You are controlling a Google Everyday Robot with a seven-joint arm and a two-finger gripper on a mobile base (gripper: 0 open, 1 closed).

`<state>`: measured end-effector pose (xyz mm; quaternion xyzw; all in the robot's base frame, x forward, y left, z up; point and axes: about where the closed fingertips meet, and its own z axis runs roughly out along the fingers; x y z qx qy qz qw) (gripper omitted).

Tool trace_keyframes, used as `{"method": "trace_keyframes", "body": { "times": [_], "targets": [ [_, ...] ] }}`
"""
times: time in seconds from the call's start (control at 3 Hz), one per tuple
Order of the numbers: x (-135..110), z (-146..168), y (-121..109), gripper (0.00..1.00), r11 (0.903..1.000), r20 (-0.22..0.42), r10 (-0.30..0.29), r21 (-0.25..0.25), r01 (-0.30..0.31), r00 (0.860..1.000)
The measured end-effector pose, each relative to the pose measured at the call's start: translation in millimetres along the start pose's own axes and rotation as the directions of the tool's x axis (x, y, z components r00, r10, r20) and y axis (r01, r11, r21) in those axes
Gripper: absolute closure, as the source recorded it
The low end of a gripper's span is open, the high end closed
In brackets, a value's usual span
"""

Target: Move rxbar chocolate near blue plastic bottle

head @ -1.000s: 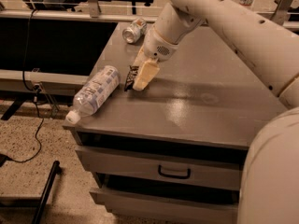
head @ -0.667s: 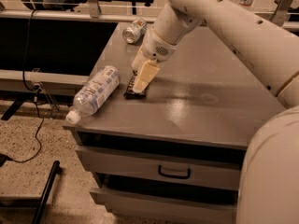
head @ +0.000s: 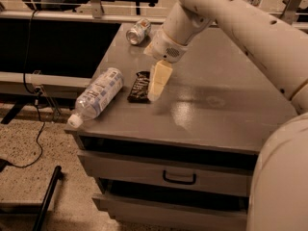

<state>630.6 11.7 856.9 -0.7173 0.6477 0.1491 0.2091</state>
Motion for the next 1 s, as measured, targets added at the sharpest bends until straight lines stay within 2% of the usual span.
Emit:
{"method": "trace_keyframes", "body": {
  "times": [0.33,0.67,1.0],
  "targets": [
    [17.3,-31.9,8.0,0.0,0.9975,0.004,-0.032,0.063,0.031,0.999],
    [35.2,-43.5,10.8,0.0,0.9963,0.001,-0.013,0.084,0.013,1.0],
    [33.5,-42.1,10.6,0.0,0.9965,0.001,-0.016,0.082,0.015,1.0]
  ]
}}
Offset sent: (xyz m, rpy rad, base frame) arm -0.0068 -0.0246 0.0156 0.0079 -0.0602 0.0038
